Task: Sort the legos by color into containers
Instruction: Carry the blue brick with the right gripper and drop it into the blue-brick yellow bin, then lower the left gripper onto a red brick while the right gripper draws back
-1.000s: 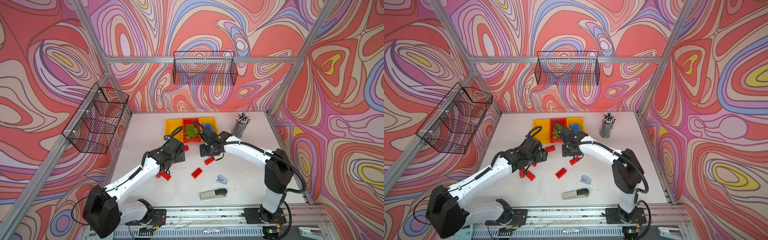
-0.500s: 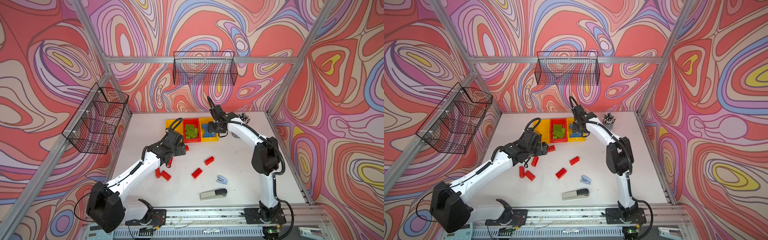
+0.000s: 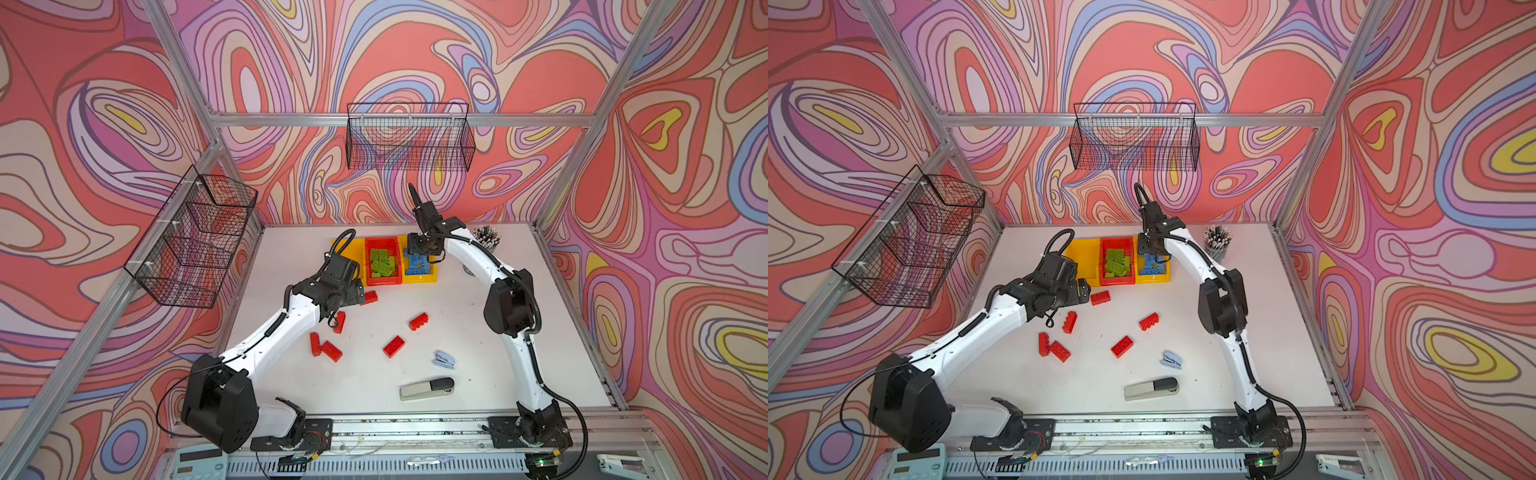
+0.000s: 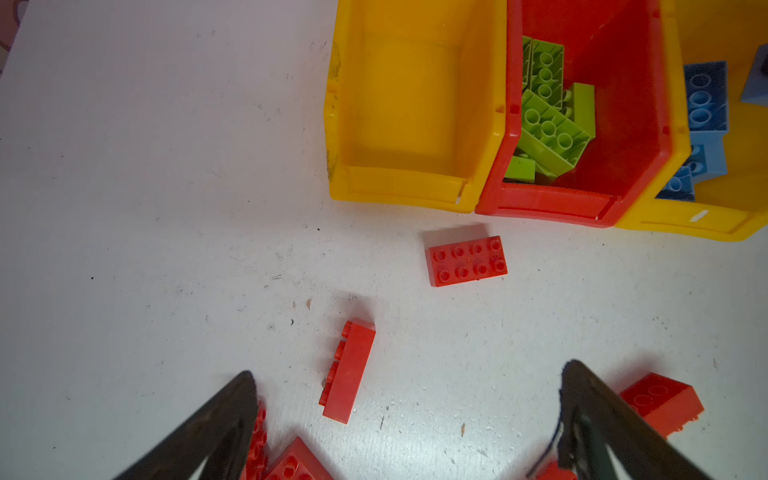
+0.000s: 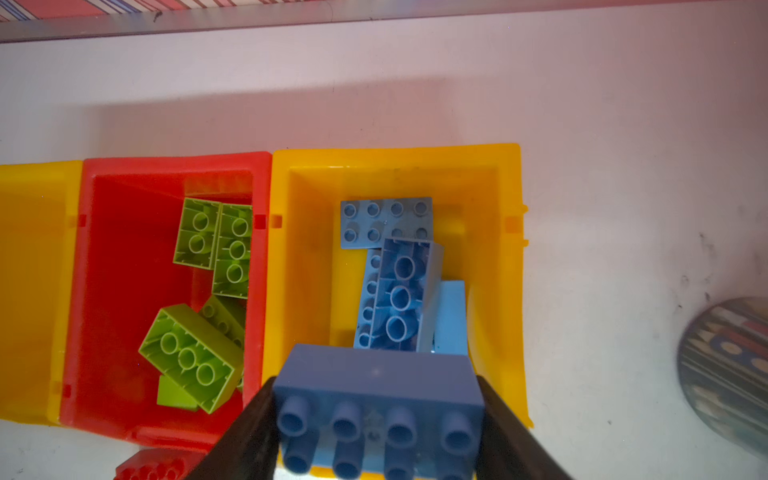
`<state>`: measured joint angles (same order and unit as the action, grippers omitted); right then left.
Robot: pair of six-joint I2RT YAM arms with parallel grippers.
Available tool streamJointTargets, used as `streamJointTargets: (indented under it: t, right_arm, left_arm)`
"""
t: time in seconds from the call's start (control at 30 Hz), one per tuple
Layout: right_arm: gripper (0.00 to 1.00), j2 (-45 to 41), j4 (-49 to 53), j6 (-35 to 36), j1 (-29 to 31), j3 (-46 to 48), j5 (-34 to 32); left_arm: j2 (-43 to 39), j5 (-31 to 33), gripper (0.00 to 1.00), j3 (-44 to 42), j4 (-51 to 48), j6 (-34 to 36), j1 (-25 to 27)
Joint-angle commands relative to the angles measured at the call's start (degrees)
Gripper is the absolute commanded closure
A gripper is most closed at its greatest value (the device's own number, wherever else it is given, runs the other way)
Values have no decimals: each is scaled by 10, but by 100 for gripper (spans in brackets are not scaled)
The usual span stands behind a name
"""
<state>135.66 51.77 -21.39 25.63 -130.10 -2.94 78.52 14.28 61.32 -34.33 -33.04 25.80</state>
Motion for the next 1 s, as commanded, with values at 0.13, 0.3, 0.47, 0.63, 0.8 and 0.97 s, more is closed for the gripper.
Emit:
streamJointTargets:
  t: [0.13, 0.3, 0.47, 0.63, 0.8, 0.97]
  right_arm:
    - [24, 17, 14, 10, -13, -22, 15]
    - [7, -3, 15, 15, -13, -19, 19]
    - [4, -44, 9, 14, -12, 22, 30]
    - [3, -137, -32, -5, -11, 148, 53]
    - [2, -216, -52, -20, -3, 264, 70]
    - [2, -272, -57, -32, 12, 347, 87]
  left_arm:
    - [-2, -6, 0, -3, -33, -19, -6]
    - [-26, -7, 0, -27, -45, -43, -6]
    - [-65, -17, 0, -71, -47, -72, -7]
    - [-95, -25, 0, -130, -37, -110, -6]
    - [-66, -29, 0, -137, -27, -112, -7]
    - [23, -42, 0, -91, -35, -69, -21]
